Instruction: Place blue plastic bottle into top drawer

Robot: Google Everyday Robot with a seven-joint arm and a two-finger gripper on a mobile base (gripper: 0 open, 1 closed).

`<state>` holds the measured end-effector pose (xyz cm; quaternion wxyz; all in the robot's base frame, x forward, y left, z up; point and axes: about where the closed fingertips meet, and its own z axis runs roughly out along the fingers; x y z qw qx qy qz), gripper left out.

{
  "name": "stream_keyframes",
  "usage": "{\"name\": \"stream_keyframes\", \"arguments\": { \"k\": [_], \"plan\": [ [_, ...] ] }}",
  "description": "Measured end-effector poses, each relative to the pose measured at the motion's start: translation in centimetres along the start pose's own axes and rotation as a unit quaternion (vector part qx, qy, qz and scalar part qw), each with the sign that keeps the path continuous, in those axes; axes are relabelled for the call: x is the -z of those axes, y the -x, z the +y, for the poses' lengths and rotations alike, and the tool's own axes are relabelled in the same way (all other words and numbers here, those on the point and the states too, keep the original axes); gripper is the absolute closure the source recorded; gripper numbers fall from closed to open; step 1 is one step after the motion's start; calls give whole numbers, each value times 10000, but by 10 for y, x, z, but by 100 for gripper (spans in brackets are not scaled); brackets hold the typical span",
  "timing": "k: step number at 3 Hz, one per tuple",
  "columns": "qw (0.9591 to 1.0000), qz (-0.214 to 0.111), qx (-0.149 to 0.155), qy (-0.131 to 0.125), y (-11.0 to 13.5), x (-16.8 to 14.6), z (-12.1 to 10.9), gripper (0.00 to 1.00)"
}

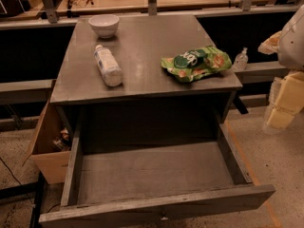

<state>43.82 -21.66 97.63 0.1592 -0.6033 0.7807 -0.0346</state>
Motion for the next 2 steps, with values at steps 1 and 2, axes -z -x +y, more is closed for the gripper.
{"name": "stream_keyframes", "arguments": {
  "k": [1,2],
  "plan": [
    [10000,0,1,-1,0,0,0,0],
    [9999,-22,166,-39,1,1,0,0]
  ]
}}
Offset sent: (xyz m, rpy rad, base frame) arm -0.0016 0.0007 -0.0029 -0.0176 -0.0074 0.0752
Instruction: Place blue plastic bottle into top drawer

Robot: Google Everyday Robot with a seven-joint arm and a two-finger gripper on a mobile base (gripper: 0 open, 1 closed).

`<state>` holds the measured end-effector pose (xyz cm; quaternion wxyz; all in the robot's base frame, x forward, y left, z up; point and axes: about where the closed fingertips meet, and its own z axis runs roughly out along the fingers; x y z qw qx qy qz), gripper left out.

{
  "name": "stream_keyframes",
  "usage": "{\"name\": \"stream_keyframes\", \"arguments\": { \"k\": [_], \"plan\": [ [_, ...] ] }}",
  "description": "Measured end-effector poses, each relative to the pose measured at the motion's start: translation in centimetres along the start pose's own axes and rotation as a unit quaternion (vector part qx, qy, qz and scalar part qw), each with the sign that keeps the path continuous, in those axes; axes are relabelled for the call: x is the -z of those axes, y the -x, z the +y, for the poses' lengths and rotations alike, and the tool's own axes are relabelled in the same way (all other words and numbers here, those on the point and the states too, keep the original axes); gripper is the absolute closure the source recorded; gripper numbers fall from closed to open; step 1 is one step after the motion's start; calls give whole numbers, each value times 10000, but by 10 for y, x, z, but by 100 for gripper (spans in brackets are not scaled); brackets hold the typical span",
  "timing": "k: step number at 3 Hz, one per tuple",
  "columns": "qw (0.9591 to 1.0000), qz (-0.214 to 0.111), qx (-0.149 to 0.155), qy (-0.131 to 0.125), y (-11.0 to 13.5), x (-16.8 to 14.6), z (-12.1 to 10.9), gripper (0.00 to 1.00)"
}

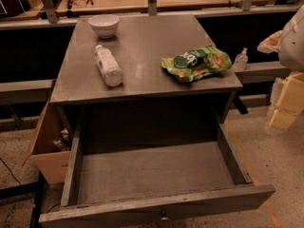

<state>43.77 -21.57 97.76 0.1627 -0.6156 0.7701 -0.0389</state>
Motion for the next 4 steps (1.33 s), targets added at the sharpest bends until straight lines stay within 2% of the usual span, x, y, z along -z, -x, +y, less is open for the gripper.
{"name": "stream_keyframes", "arguments": {
  "k": [1,2,3,4],
  "plan": [
    [9938,143,1064,-275,40,1,-13,0],
    [9637,597,2573,-391,82,-8,-31,0],
    [9154,947,3905,-230,117,-18,-49,0],
    [8965,943,4319,-292,123,-16,-54,0]
  ]
}}
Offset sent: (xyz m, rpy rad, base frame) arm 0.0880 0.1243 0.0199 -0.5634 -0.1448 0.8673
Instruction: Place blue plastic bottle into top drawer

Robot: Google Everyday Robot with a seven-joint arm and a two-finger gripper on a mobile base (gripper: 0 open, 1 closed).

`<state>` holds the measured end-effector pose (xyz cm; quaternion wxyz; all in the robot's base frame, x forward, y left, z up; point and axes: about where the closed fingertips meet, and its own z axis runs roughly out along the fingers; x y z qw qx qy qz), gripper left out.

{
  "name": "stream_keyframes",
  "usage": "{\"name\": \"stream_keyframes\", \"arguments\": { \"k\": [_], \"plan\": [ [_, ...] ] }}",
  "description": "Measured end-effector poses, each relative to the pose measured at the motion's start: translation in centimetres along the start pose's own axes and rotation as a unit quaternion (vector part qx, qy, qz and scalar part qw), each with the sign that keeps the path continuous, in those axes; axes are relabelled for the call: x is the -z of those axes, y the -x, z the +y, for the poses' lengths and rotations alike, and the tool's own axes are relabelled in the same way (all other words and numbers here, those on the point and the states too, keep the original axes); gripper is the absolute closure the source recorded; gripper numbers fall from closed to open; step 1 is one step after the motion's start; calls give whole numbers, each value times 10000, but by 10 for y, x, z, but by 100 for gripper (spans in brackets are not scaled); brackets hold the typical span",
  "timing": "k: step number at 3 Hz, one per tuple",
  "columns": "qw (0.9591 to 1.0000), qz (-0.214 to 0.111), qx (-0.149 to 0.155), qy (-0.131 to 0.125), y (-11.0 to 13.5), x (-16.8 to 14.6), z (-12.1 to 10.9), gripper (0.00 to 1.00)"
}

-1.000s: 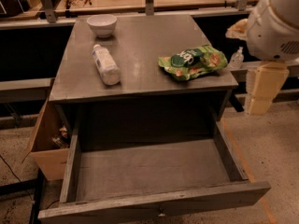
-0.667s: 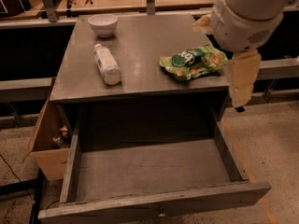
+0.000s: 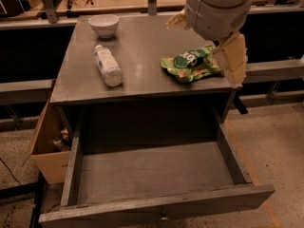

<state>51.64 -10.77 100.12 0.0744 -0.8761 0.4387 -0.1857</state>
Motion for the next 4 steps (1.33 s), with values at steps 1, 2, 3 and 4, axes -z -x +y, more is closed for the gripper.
{"name": "stream_keyframes", "arguments": {
  "k": [1,2,3,4],
  "plan": [
    [9986,-110,499,-165,-6,-7,-24,0],
    [9908,42,1346,-129,-21,-11,-57,0],
    [9741,130,2256,51,-31,-29,-96,0],
    [9454,-74,3257,119,-12,-61,-136,0]
  ]
}}
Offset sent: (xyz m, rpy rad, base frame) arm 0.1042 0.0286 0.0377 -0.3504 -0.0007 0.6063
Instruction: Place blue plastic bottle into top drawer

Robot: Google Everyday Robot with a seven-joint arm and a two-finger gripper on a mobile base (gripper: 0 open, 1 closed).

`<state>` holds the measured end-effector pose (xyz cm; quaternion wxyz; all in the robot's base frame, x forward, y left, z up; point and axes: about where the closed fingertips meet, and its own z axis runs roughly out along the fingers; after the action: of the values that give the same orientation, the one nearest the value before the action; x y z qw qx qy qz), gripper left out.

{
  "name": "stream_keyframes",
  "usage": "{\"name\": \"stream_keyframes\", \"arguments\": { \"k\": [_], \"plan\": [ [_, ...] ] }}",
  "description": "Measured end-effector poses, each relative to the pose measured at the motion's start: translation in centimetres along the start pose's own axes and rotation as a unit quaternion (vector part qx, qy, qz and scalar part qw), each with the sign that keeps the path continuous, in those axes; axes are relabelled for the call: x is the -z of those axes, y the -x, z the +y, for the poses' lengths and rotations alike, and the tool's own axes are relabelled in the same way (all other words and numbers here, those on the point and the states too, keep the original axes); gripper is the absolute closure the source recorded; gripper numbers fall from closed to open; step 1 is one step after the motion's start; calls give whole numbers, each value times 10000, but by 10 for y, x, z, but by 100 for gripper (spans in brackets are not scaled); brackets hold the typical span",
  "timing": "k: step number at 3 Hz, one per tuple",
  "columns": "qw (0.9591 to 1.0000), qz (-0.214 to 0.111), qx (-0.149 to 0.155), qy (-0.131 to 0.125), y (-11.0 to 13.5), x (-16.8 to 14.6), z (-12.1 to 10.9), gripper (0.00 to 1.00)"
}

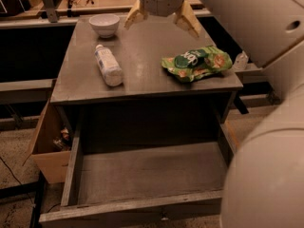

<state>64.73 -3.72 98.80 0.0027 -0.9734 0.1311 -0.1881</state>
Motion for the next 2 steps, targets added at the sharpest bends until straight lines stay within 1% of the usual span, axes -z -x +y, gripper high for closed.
{"name": "stream_keyframes", "arguments": {
  "k": [1,2],
  "plan": [
    [9969,-394,684,39,-6,-55,-36,0],
    [9960,-373,808,-25,-12,-74,-47,0]
  ]
}}
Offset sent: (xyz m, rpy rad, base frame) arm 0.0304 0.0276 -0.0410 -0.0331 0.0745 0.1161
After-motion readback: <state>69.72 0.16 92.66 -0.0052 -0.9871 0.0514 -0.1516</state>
